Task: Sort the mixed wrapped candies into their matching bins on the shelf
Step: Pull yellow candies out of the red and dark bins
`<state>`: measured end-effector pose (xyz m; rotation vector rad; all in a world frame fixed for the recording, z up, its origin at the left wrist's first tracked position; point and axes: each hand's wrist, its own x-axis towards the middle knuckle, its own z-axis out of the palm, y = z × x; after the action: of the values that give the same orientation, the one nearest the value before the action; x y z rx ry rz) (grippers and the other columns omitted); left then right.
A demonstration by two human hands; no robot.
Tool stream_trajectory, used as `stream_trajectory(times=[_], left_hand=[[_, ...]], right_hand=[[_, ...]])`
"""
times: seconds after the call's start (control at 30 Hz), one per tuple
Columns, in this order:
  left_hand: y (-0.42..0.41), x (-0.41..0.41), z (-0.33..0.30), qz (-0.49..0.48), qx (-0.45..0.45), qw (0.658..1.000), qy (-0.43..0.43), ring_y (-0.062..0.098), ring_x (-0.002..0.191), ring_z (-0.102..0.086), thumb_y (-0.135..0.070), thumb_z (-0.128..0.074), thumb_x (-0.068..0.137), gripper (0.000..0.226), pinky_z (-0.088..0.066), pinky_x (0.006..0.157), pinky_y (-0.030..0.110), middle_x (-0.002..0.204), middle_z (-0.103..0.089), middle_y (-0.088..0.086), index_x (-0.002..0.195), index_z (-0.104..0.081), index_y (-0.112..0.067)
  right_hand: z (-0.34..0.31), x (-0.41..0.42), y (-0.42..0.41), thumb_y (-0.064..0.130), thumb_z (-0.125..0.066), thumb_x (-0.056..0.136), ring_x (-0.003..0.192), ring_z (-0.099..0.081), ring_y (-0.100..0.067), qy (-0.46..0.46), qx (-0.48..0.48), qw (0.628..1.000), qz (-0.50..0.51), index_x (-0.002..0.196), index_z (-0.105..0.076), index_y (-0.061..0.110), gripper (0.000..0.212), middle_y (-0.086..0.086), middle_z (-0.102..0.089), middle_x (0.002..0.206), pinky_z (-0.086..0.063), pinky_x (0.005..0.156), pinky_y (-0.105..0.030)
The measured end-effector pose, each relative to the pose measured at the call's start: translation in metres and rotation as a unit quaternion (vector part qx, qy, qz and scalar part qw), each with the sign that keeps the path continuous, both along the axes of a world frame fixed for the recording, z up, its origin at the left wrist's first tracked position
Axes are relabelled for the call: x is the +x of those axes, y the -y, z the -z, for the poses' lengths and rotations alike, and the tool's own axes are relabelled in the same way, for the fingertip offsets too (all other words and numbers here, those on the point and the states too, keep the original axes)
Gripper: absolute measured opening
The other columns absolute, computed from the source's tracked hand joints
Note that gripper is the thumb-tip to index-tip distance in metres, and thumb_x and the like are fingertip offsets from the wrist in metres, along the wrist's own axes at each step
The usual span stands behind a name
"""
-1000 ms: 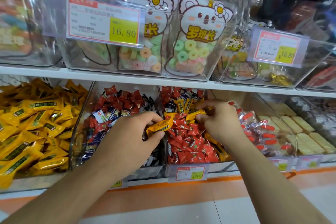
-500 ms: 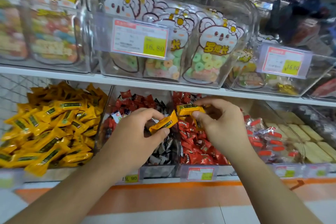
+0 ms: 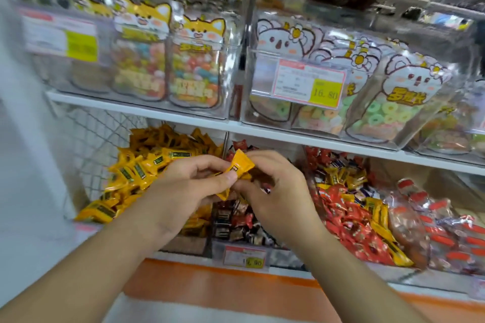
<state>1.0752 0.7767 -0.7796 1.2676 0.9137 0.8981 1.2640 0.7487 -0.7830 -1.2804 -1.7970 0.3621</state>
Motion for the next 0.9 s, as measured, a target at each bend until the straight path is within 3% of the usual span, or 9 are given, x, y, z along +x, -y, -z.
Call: stream_trajectory(times=[0.13,0.2,0.27,0.37,0.47,0.6,0.73,0.83,0.9], left_hand=[[-0.006,-0.036,-0.006,-0.104,0.018,0.994,-0.025,0.025,0.095,-0.075,-0.04,-0.086,0.071,0.032,-0.056,0.098,0.049,0.098,-0.078,0.007,0.098,-0.081,-0.024],[-0.015,-0.054,-0.005,-0.175,0.06,0.978,-0.1,0.019,0.093,-0.074,-0.049,-0.088,0.074,0.028,-0.057,0.093,0.046,0.096,-0.077,-0.002,0.097,-0.079,-0.035],[-0.024,-0.072,-0.002,-0.236,0.104,0.943,-0.21,0.013,0.086,-0.067,-0.053,-0.084,0.078,0.021,-0.054,0.079,0.038,0.088,-0.072,-0.012,0.094,-0.076,-0.043],[-0.032,-0.085,0.0,-0.262,0.176,0.903,-0.293,0.006,0.069,-0.053,-0.048,-0.08,0.084,0.015,-0.039,0.061,0.028,0.08,-0.061,-0.017,0.095,-0.073,-0.04],[-0.039,-0.089,0.008,-0.212,0.248,0.869,-0.373,0.005,0.093,-0.054,-0.037,-0.08,0.085,0.04,-0.047,0.08,0.03,0.113,-0.059,-0.016,0.121,-0.064,-0.041],[-0.039,-0.086,0.012,-0.144,0.264,0.853,-0.426,0.006,0.122,-0.045,-0.035,-0.079,0.087,0.071,-0.035,0.103,0.024,0.142,-0.046,-0.014,0.15,-0.046,-0.037],[-0.036,-0.077,0.009,-0.14,0.285,0.85,-0.42,0.006,0.13,-0.046,-0.039,-0.075,0.09,0.063,-0.035,0.099,0.021,0.143,-0.047,-0.018,0.148,-0.048,-0.037],[-0.029,-0.062,0.006,-0.13,0.3,0.858,-0.397,0.003,0.128,-0.047,-0.042,-0.07,0.094,0.05,-0.035,0.095,0.02,0.14,-0.05,-0.022,0.141,-0.054,-0.04],[-0.024,-0.047,0.004,-0.113,0.314,0.861,-0.384,-0.001,0.125,-0.047,-0.043,-0.068,0.095,0.042,-0.036,0.093,0.016,0.137,-0.05,-0.027,0.135,-0.057,-0.043]], right_hand=[[0.003,-0.037,-0.018,0.028,-0.081,0.088,0.094,-0.056,-0.007,-0.001,-0.012,0.999,0.039,0.117,-0.07,0.035,0.031,0.01,-0.063,0.094,-0.048,0.082,-0.02],[0.002,-0.049,-0.026,0.034,-0.08,0.088,0.088,-0.056,-0.007,-0.019,-0.035,0.996,0.075,0.114,-0.071,0.034,0.027,0.011,-0.063,0.085,-0.048,0.076,-0.019],[0.0,-0.058,-0.033,0.034,-0.08,0.089,0.076,-0.06,-0.008,-0.061,-0.056,0.993,0.087,0.102,-0.074,0.03,0.014,0.01,-0.065,0.077,-0.05,0.066,-0.021],[-0.001,-0.07,-0.044,0.033,-0.079,0.09,0.062,-0.062,-0.007,-0.123,-0.083,0.985,0.086,0.091,-0.075,0.026,0.008,0.007,-0.069,0.072,-0.048,0.052,-0.022],[0.001,-0.075,-0.054,0.026,-0.074,0.095,0.084,-0.073,-0.006,-0.143,-0.131,0.979,0.069,0.11,-0.074,0.027,0.015,0.012,-0.076,0.094,-0.061,0.072,-0.02],[0.005,-0.069,-0.053,0.014,-0.065,0.098,0.103,-0.066,0.007,-0.095,-0.135,0.984,0.075,0.123,-0.07,0.029,0.029,0.018,-0.071,0.111,-0.05,0.074,-0.001],[0.009,-0.053,-0.042,0.015,-0.064,0.098,0.092,-0.065,0.005,-0.066,-0.131,0.985,0.093,0.113,-0.072,0.032,0.025,0.014,-0.072,0.098,-0.053,0.069,-0.009],[0.007,-0.036,-0.028,0.017,-0.065,0.098,0.091,-0.062,0.007,-0.06,-0.129,0.984,0.107,0.11,-0.07,0.034,0.022,0.017,-0.07,0.097,-0.051,0.069,-0.008],[0.005,-0.022,-0.016,0.019,-0.065,0.099,0.089,-0.063,0.002,-0.047,-0.123,0.985,0.116,0.111,-0.069,0.035,0.021,0.015,-0.068,0.099,-0.055,0.068,-0.014]])
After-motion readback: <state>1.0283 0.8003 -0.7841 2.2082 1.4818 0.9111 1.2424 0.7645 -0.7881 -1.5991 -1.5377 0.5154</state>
